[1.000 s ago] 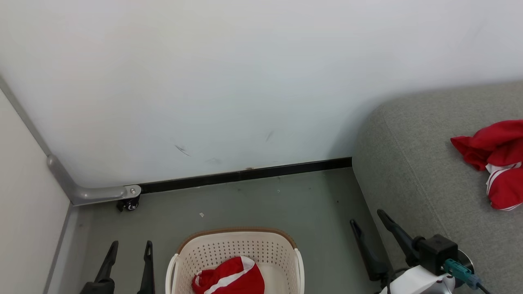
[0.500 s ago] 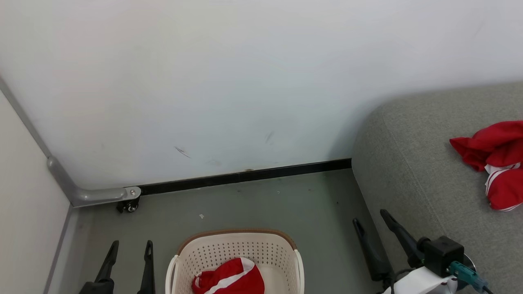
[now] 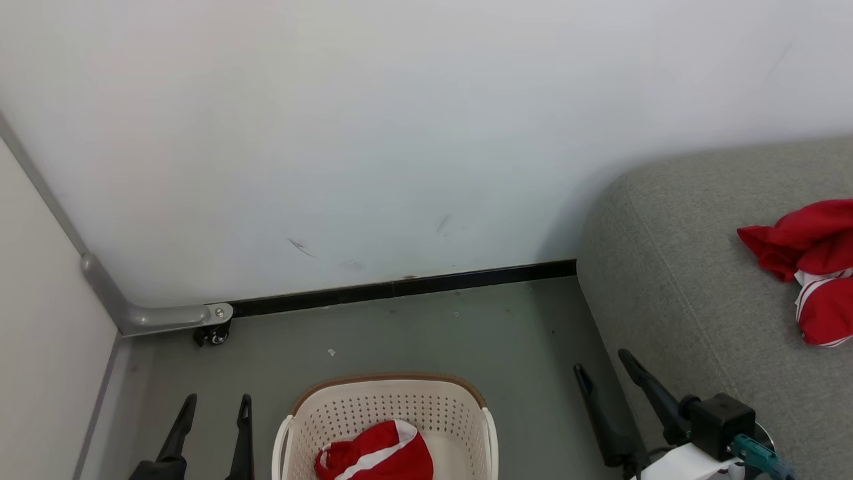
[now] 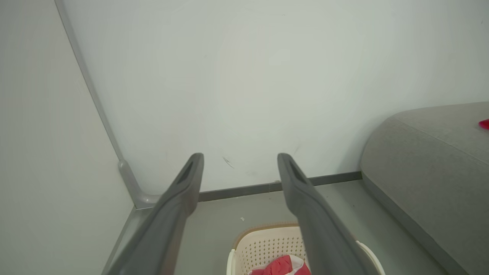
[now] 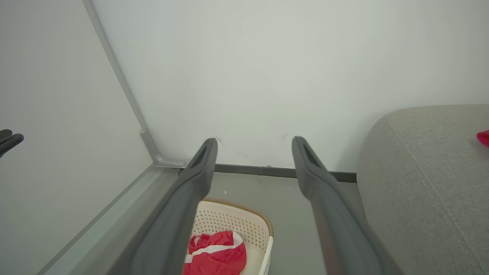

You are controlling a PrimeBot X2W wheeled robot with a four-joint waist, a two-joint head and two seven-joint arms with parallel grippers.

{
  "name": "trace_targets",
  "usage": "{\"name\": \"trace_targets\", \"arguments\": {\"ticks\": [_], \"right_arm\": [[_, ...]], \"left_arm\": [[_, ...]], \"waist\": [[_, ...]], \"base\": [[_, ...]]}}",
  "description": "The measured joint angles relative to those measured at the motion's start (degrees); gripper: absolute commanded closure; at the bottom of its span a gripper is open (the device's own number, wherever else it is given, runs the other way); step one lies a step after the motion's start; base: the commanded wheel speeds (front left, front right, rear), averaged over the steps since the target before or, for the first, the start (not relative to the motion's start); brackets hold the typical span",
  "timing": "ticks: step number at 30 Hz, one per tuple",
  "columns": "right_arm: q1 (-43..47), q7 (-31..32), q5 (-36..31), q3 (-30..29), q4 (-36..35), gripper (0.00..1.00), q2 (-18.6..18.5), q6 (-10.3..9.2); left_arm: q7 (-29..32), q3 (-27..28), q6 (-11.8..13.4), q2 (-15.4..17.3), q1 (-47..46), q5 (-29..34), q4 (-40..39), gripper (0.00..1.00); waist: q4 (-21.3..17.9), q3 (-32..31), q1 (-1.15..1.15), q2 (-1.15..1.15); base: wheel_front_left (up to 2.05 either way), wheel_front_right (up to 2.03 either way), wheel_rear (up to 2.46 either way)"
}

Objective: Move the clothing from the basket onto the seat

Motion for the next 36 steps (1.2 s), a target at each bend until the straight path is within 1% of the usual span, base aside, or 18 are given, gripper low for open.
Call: {"name": "trace_targets", "arguments": {"ticks": [16,25,36], "right_arm": [[0.0,0.0,-0.1,-1.2,-0.5,0.0,0.0,0.0],[0.0,0.0,-0.4,-1.5,-0.7,0.0,0.1,0.0],[1.8,0.0,-0.4,-2.6,-0.4,0.0,0.1,0.0]], "left_arm": [[0.0,-0.1,-0.1,0.0,0.0,-0.5,0.3,0.0],[0.0,-0.5,-0.1,0.0,0.0,-2.0,0.5,0.0],[0.0,-1.7,-1.1,0.0,0.0,-1.8,1.0,0.0]], "waist": [[0.0,0.0,0.0,0.0],[-0.2,0.0,0.0,0.0],[-0.7,0.7,0.0,0.0]], "base": [[0.0,0.0,0.0],[0.0,0.0,0.0],[0.0,0.0,0.0]]}}
